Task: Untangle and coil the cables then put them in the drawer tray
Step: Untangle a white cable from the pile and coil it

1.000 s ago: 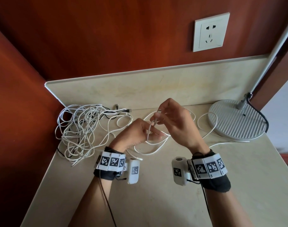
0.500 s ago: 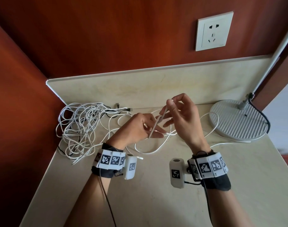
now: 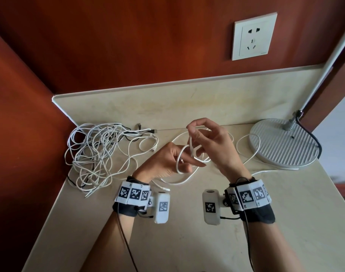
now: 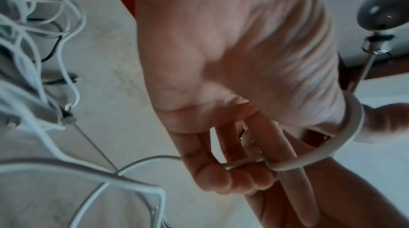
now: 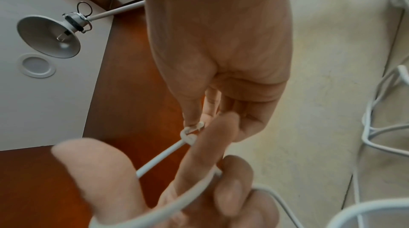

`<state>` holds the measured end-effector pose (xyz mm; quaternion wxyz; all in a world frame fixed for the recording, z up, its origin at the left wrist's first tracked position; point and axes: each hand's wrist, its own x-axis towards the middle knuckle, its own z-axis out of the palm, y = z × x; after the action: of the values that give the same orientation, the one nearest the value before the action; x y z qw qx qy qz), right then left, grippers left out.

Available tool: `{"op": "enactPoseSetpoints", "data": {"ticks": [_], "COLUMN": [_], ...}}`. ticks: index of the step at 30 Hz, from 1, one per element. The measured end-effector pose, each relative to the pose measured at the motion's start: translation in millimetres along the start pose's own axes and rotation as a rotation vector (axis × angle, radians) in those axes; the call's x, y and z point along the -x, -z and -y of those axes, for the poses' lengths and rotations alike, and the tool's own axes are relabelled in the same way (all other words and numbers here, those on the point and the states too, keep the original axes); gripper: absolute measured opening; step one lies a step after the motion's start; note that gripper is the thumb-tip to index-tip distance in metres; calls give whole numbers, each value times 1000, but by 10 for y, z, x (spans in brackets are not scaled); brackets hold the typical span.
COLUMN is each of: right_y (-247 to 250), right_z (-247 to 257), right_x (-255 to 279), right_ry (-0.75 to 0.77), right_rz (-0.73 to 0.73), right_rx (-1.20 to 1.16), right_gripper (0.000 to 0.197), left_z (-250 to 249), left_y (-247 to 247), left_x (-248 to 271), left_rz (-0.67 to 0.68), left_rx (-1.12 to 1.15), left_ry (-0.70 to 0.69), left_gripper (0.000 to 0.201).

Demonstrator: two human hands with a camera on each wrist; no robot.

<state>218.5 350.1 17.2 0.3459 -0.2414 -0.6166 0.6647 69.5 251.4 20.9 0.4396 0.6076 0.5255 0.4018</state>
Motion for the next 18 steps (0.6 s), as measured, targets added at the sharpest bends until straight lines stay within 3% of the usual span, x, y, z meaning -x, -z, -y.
{"op": "enactPoseSetpoints", "data": {"ticks": [4,10,14,18], "right_y": [-23,-3,14,11], "right_z": [12,-55,-127,-144], "right_x": [-2,-4,30,45], "right_ry": [41,23,-169,-78], "right_rz": [18,81,281,423], "right_rx": [4,62,131,311], "right_gripper": [18,25,39,52], "left_z": [45,166,160,139], "left_y": [-93,-152,-80,69], "left_x": [24,46,50,77], "left_rz": [-119,-222,-294,-392], "left_rx": [146,530,727,839], "left_ry": [-39,-17,-25,-57], "left_gripper": [101,76,77,81]}}
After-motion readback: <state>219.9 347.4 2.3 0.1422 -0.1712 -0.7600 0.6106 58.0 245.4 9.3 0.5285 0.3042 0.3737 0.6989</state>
